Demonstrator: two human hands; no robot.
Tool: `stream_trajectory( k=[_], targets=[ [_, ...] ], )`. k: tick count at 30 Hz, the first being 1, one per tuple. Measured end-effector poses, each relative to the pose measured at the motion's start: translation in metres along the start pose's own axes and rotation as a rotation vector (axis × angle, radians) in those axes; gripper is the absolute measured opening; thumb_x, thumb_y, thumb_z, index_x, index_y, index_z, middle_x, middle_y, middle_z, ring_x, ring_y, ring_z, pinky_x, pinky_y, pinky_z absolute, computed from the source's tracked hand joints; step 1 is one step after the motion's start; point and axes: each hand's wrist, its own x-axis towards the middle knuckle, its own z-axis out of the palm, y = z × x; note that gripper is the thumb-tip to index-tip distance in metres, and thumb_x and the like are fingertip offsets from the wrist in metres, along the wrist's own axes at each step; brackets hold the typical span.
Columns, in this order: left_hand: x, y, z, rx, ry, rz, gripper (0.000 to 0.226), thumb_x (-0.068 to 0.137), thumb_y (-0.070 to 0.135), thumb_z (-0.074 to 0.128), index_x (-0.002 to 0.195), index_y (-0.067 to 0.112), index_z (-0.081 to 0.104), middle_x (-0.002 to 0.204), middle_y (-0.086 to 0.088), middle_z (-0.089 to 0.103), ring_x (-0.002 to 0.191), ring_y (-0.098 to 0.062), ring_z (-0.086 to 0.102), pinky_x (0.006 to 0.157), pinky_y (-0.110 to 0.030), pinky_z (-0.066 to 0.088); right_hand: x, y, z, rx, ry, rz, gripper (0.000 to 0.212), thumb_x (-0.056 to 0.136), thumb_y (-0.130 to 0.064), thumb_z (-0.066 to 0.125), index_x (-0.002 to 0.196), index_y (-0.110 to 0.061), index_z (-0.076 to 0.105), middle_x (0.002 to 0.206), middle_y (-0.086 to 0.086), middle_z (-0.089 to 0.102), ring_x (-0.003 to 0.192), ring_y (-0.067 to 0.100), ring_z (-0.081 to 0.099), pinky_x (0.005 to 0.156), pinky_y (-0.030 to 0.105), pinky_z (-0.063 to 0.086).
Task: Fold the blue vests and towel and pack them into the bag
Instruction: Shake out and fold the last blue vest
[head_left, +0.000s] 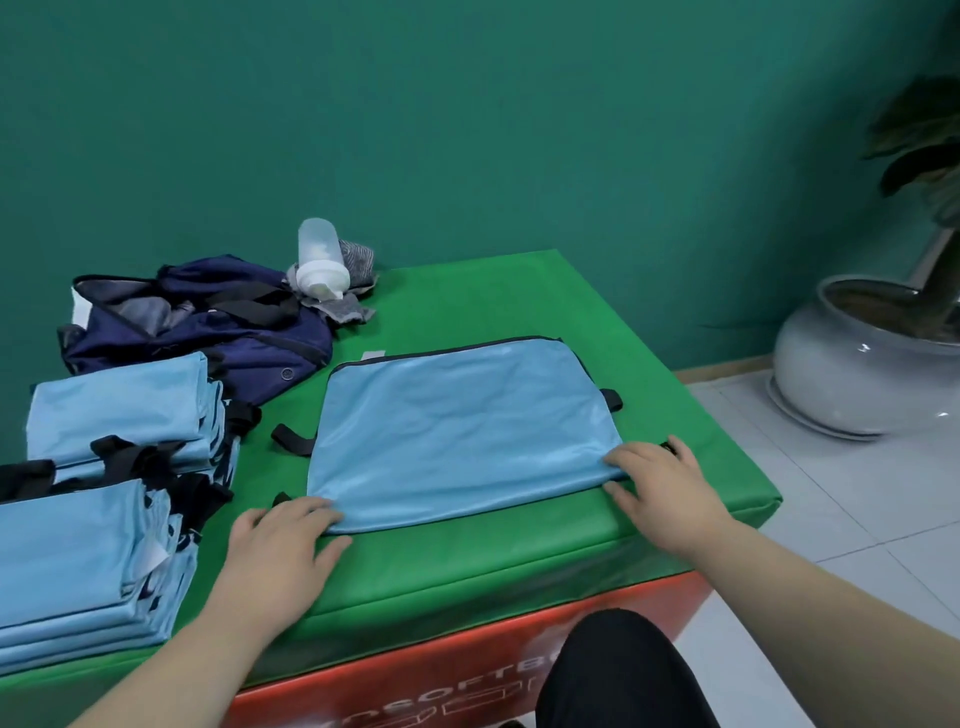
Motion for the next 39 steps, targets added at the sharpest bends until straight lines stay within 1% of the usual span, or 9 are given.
stream_trajectory(
  k=[10, 20, 23, 26, 29, 31, 34, 36, 39],
  targets=[
    [0.021, -0.028, -0.01, 0.079, -0.039, 0.172, 0.036, 0.064, 0.016, 0.092, 0.086, 0.036, 0.072, 0.081, 0.02, 0.072, 0.07, -0.012, 0.068, 0.068, -0.032, 0.038, 0.01, 0.022, 0.004, 0.065, 0.033, -0.029, 0.017, 0.096, -0.029, 0.063, 0.111, -0.032, 0.07, 0.115, -0.016, 0.064, 0.116, 0.01, 0.055, 0.12, 0.043, 0.011],
    [0.005, -0.006, -0.019, 0.177, 0.076, 0.212, 0.037, 0.052, 0.008, 0.09, 0.07, 0.031, 0.066, 0.042, 0.01, 0.042, 0.043, -0.009, 0.026, 0.056, -0.028, 0.031, -0.01, 0.031, 0.003, -0.186, 0.068, -0.058, 0.021, 0.089, -0.016, 0.066, 0.102, -0.031, 0.071, 0.096, -0.012, 0.066, 0.095, 0.013, 0.065, 0.117, 0.052, 0.025],
    [-0.006, -0.004, -0.03, 0.168, 0.08, 0.214, 0.04, 0.048, 0.009, 0.09, 0.076, 0.029, 0.07, 0.044, 0.011, 0.045, 0.045, -0.01, 0.034, 0.055, -0.029, 0.041, -0.016, 0.03, -0.009, -0.146, -0.03, -0.049, 0.021, 0.101, -0.024, 0.049, 0.114, -0.031, 0.064, 0.108, -0.013, 0.063, 0.107, 0.012, 0.057, 0.12, 0.043, 0.022],
    [-0.021, -0.003, -0.04, 0.054, 0.094, 0.128, 0.044, 0.054, 0.013, 0.089, 0.093, 0.028, 0.075, 0.058, 0.016, 0.051, 0.061, -0.011, 0.051, 0.07, -0.037, 0.056, -0.022, 0.029, -0.025, -0.129, -0.078, -0.033, 0.017, 0.102, -0.031, 0.049, 0.111, -0.035, 0.063, 0.099, -0.018, 0.058, 0.097, 0.008, 0.05, 0.114, 0.037, 0.028],
    [-0.037, -0.001, -0.051, -0.083, 0.079, 0.11, 0.042, 0.069, 0.012, 0.081, 0.105, 0.031, 0.07, 0.074, 0.016, 0.059, 0.08, -0.015, 0.055, 0.091, -0.041, 0.053, -0.03, 0.026, -0.044, -0.107, -0.14, 0.006, 0.011, 0.1, -0.035, 0.053, 0.097, -0.041, 0.061, 0.09, -0.021, 0.06, 0.091, 0.005, 0.053, 0.109, 0.035, 0.029],
    [-0.045, 0.001, -0.064, -0.18, 0.027, 0.099, 0.041, 0.081, 0.017, 0.07, 0.113, 0.04, 0.059, 0.09, 0.016, 0.065, 0.095, -0.011, 0.05, 0.101, -0.034, 0.044, -0.034, 0.024, -0.058, -0.038, -0.156, 0.018, 0.019, 0.097, -0.033, 0.057, 0.084, -0.046, 0.054, 0.086, -0.021, 0.061, 0.086, 0.007, 0.056, 0.091, 0.027, 0.042],
    [-0.053, -0.002, -0.079, -0.285, -0.043, 0.078, 0.042, 0.088, 0.025, 0.063, 0.109, 0.055, 0.044, 0.1, 0.021, 0.062, 0.095, 0.001, 0.055, 0.085, -0.019, 0.045, -0.041, 0.018, -0.078, 0.056, -0.171, 0.06, 0.02, 0.094, -0.028, 0.06, 0.083, -0.044, 0.055, 0.082, -0.015, 0.063, 0.077, 0.006, 0.058, 0.063, 0.02, 0.043],
    [-0.058, -0.002, -0.09, -0.307, -0.085, 0.038, 0.037, 0.089, 0.028, 0.062, 0.107, 0.056, 0.046, 0.101, 0.026, 0.063, 0.08, 0.009, 0.057, 0.07, -0.011, 0.04, -0.042, 0.014, -0.088, 0.081, -0.171, 0.083, 0.019, 0.093, -0.023, 0.059, 0.083, -0.039, 0.059, 0.078, -0.011, 0.064, 0.071, 0.008, 0.058, 0.062, 0.025, 0.045],
    [-0.056, -0.001, -0.105, -0.334, -0.099, 0.039, 0.04, 0.089, 0.027, 0.063, 0.104, 0.06, 0.046, 0.099, 0.027, 0.063, 0.076, 0.004, 0.058, 0.07, -0.015, 0.046, -0.036, 0.007, -0.099, 0.109, -0.176, 0.126, 0.02, 0.088, -0.016, 0.056, 0.082, -0.034, 0.062, 0.077, -0.008, 0.066, 0.07, 0.013, 0.061, 0.062, 0.028, 0.048]
  ],
)
